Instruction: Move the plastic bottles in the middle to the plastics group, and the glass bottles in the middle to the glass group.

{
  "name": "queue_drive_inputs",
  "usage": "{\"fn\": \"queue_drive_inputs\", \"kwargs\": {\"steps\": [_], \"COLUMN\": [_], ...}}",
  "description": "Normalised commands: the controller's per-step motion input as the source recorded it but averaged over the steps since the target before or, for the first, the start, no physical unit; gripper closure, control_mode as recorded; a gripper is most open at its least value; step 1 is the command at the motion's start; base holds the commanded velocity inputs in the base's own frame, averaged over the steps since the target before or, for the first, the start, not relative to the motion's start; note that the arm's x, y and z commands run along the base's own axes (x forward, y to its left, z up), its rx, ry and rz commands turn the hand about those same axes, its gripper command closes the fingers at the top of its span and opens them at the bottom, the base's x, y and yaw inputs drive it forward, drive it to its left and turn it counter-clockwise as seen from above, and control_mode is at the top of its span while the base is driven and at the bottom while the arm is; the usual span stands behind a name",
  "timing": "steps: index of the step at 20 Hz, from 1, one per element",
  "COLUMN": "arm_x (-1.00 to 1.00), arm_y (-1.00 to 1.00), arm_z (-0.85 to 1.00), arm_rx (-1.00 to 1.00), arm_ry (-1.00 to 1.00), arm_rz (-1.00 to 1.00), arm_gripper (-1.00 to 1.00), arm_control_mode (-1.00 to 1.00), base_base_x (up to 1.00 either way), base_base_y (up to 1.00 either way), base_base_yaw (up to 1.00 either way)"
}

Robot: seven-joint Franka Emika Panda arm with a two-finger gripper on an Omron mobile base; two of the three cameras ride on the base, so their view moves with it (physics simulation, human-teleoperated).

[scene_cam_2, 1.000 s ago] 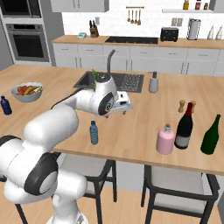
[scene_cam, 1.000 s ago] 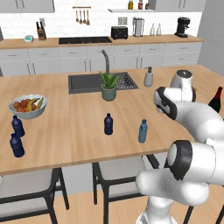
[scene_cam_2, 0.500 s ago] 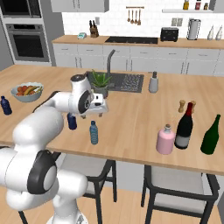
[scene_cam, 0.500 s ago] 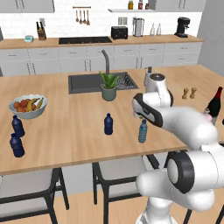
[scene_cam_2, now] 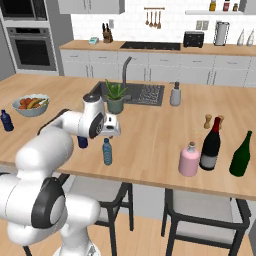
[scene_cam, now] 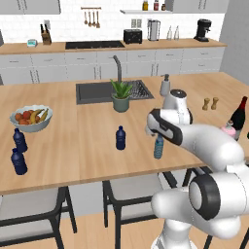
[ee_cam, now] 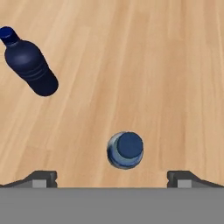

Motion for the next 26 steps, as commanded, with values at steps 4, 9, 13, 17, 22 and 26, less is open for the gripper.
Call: {"fn": "queue_drive_inputs", "kwargs": {"steps": [4, 9, 13, 17, 22, 26], "arm_x": [0.07, 0.06, 0.00, 0.13, 0.16, 0.23], "arm_y": [0.00, -0.03, -0.04, -0.06, -0.16, 0.00], "arm_z": [-0.34, -0.16, -0.08, -0.08, 0.00, -0.01], "arm_rx": [0.00, 0.00, 0.00, 0.00, 0.00, 0.00], "arm_ry": [0.00, -0.01, -0.02, 0.00, 0.00, 0.01], "arm_rz": [0.00, 0.00, 0.00, 0.00, 0.00, 0.00], "arm_gripper": [-1.00, -1.00, -1.00, -1.00, -1.00, -1.00], "arm_control_mode": [-1.00, -1.00, -1.00, -1.00, -1.00, -1.00], "base_base_x": [0.00, 0.00, 0.00, 0.00, 0.00, 0.00], "base_base_y": [0.00, 0.00, 0.00, 0.00, 0.00, 0.00], "base_base_yaw": [0.00, 0.00, 0.00, 0.00, 0.00, 0.00]}}
